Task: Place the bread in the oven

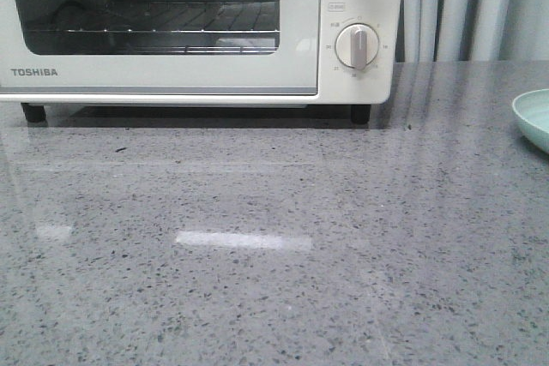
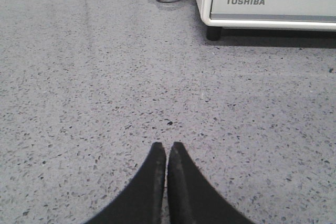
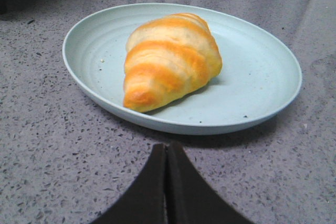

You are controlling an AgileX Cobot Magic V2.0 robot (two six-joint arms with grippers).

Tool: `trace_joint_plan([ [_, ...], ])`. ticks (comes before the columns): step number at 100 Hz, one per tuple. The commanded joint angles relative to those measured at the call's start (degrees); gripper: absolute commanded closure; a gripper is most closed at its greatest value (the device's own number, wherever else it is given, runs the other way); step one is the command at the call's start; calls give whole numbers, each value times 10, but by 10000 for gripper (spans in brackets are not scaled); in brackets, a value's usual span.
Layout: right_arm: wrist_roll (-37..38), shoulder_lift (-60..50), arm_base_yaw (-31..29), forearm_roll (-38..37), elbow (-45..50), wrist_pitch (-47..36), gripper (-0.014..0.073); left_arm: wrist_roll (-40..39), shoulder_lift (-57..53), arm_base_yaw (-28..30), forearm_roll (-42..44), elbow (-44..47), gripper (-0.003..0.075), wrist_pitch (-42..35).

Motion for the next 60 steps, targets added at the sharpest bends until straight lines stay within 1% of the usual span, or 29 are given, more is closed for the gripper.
trace_joint_plan([
  [1, 0, -13, -4, -12, 7, -12, 670, -4, -16, -4, 0, 13, 741, -31],
  [45, 0, -13, -4, -12, 7, -12, 670, -4, -16, -4, 0, 13, 741, -31],
  [60, 0, -13, -4, -12, 7, -12, 670, -4, -16, -4, 81, 13, 741, -33],
])
